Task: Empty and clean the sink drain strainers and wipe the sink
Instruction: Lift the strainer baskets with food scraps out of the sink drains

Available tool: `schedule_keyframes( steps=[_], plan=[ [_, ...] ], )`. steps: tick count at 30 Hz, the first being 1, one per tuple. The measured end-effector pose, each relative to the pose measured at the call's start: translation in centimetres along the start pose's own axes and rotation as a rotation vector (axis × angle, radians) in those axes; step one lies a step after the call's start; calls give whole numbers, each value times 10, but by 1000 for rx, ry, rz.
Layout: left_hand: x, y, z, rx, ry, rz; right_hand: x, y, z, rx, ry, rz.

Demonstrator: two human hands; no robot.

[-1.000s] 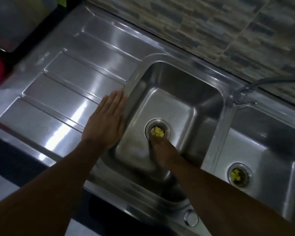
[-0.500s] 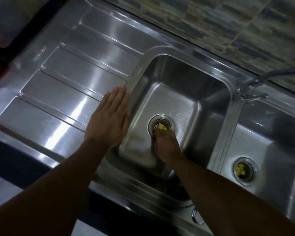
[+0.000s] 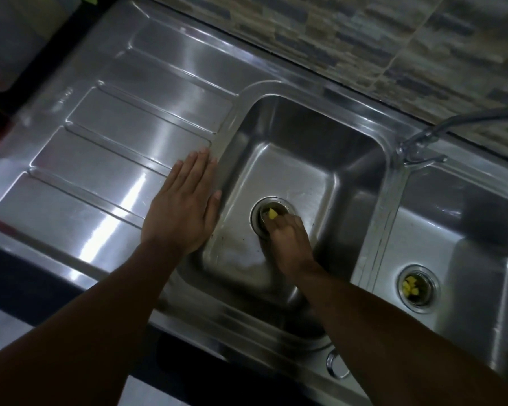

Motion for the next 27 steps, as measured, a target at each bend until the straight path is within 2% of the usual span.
schedule_keyframes(
  steps=[5,10,12,16,18,21,27],
  plan=[
    [0,1,-1,-6,-11,-28,-17,-8,-1,-21,161,84],
    [-5,2,3,-35,-41,-89,-44,-36,4,-123,110,66],
    [-10,3,7,-61,-67,-123,-67,-51,6,-159,122,143],
    [-20,11,22,-175,-127,-259,-116,-86,12,-277,103,432],
    [-21,11,38,-220,-137,-332,-137,-102,19,-305,87,555],
    [-19,3,80,-185,-123,-340,-161,-123,34,-319,97,685],
    [-1,-17,190,-20,-149,-354,-185,-172,81,-247,-6,758]
  ],
)
Point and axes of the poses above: each hand's wrist, its own y-axis towards the middle knuckle, its own x-axis out of the palm, z = x × y, the point moved 5 cm from there along y, towards the middle knuckle, and after that the axes turned 1 degree about -y, right-handed, at the moved point
